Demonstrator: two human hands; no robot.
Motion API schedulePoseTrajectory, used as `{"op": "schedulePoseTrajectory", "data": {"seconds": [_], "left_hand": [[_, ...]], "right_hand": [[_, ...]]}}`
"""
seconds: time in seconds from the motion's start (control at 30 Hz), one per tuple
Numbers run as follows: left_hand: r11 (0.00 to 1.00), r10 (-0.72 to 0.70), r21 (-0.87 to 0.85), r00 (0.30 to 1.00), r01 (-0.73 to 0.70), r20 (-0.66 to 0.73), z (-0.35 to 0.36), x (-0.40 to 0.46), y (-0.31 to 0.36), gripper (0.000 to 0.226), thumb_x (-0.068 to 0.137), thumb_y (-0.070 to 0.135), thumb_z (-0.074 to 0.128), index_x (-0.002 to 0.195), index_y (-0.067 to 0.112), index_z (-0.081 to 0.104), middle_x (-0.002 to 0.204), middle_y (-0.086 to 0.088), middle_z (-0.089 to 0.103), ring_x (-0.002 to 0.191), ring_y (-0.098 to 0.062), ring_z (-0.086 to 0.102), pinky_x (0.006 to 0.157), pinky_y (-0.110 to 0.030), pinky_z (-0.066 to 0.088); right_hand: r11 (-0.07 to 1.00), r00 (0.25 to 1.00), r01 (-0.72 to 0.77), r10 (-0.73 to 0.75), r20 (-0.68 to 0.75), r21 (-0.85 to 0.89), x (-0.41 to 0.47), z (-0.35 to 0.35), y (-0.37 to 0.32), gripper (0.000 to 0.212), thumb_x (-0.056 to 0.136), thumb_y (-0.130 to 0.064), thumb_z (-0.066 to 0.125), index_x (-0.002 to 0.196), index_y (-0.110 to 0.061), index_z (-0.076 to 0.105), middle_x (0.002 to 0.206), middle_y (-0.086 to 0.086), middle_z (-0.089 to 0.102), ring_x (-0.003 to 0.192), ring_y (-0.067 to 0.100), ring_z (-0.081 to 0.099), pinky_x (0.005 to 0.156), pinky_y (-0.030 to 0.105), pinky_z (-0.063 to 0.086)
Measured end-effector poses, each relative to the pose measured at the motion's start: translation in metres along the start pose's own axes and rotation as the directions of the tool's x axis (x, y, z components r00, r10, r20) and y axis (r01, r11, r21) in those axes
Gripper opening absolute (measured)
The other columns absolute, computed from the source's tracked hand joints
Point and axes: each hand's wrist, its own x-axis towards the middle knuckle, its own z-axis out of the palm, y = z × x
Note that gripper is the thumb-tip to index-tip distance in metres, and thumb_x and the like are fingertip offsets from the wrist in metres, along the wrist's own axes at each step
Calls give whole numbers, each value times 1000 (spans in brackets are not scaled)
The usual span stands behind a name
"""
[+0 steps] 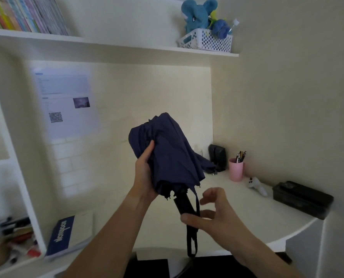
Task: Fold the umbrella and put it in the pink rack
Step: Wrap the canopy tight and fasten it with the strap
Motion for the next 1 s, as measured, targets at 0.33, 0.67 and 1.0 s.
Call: {"op": "schedulePoseTrajectory", "data": {"seconds": [0.33,0.67,1.0], "left_hand": [[998,-51,-39,997,49,-59,-14,10,-4,42,103,43,61,131,13,70,106,-7,84,89,-25,82,73,-38,65],[987,-130,85,988,138,-87,-10,11,-10,67,78,43,91,132,9,72,128,-15,77,115,-35,76,105,-54,58],[983,-163,84,986,164,-20,0,4,-8,78,88,75,64,133,12,68,120,-17,80,104,-32,80,92,-47,63]], "right_hand": [[932,936,312,-334,-110,-184,-3,-27,-28,9,89,-21,79,90,-31,78,75,-10,70,60,7,54,61,15,43],[795,938,223,-332,-96,-564,15,-39,-89,84,53,-78,83,128,-47,59,99,-12,70,91,9,69,84,32,56],[967,928,215,-246,-279,-136,63,-25,-68,35,94,-31,67,67,-11,59,57,0,49,55,16,43,54,30,33]]}}
